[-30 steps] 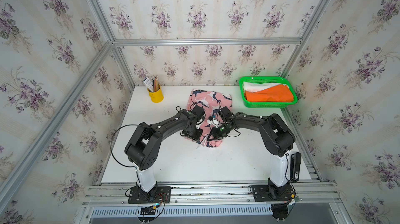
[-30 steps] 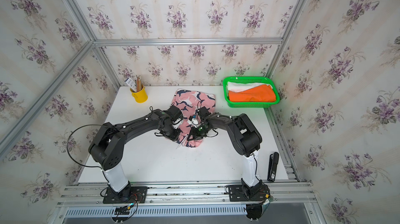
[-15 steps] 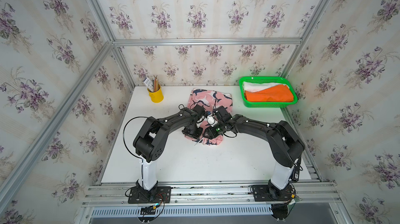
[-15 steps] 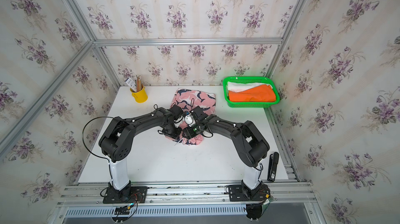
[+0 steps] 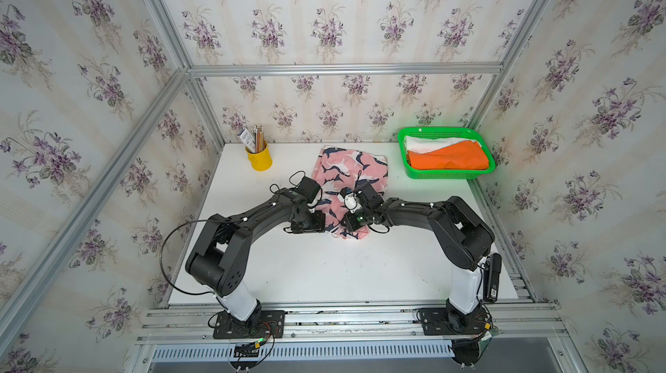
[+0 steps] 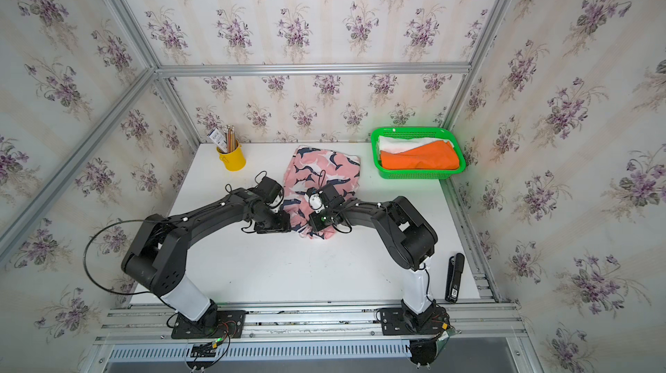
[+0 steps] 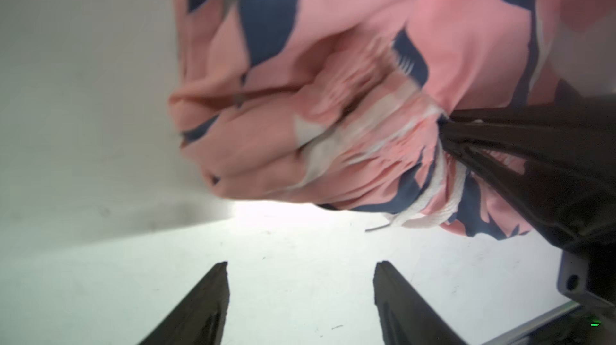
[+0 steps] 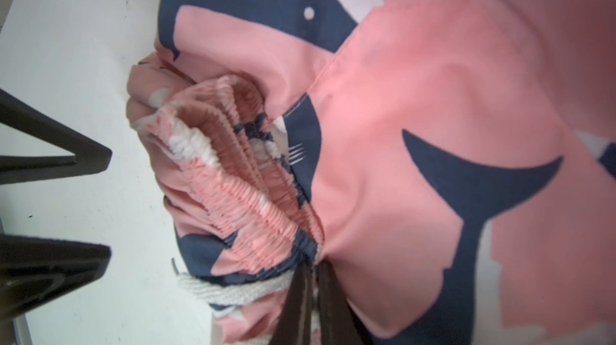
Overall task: Roll up the shorts
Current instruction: Roll the shorts at the center of the board.
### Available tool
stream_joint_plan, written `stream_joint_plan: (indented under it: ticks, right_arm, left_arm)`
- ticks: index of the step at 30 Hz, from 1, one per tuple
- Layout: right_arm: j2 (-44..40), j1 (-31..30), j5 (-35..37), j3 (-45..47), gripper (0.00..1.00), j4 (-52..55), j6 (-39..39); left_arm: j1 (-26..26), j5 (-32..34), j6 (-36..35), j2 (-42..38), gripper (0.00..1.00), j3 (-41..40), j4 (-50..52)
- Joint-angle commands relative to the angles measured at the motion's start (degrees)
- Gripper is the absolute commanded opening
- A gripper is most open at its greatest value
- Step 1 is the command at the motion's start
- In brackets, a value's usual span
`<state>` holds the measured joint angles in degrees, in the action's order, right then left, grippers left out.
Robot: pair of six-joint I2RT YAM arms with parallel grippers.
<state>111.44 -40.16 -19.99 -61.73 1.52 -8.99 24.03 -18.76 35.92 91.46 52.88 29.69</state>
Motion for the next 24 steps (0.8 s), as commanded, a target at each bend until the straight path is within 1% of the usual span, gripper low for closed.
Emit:
stream_joint_plan:
  ticks: [1,2,4,7,9,12,13,15,18,20,22,24]
  right_arm:
    - [0.86,-0.18,0.67,1.17,0.00,5.86,-1.03]
    - [0.80,-0.18,0.19,1.23,0.00,5.86,-0.87]
    - [0.75,-0.21,-0.93,1.18,0.00,6.01,-0.23]
    - [0.45,-0.20,-1.75,1.35,0.01,6.25,0.43]
    - [0.11,-0.18,-2.06,1.61,0.01,6.33,0.72]
    - [-0.80,-0.18,-1.81,2.20,0.01,6.52,0.97]
    - [-1.00,-0.17,-1.66,2.20,0.02,6.64,1.12]
    - [-1.42,-0.18,-1.64,1.99,0.03,7.10,1.58]
    - [-2.87,-0.18,-1.13,2.17,0.06,7.17,2.05]
    - [-5.24,-0.18,1.11,3.02,0.10,6.54,2.09]
    - [-8.60,-0.69,5.84,4.00,0.20,6.54,2.75]
    - [-12.21,-2.67,12.51,4.71,0.32,7.02,5.11]
  left_arm:
    - [-1.35,-9.66,14.85,-2.96,0.78,-7.63,-18.84]
    - [-1.44,-9.68,16.48,-3.30,0.80,-8.78,-21.64]
    - [-1.62,-8.73,17.07,-2.32,0.82,-8.32,-22.82]
    - [-3.04,-9.28,18.13,0.40,0.81,-9.03,-27.86]
    - [-4.97,-11.05,18.29,3.42,0.75,-8.93,-30.68]
    - [-6.83,-13.04,16.38,7.93,0.61,-7.17,-30.75]
    - [-6.89,-13.62,15.71,9.18,0.58,-6.50,-30.67]
    - [-6.72,-13.93,14.61,11.04,0.56,-5.28,-29.51]
    - [-6.72,-13.65,13.07,12.64,0.45,-3.93,-27.38]
    - [-6.83,-12.72,12.01,12.46,0.34,-3.01,-24.95]
    - [-6.86,-11.57,10.71,11.71,0.26,-1.74,-20.66]
    - [-6.81,-10.48,9.28,10.34,0.25,-0.31,-16.19]
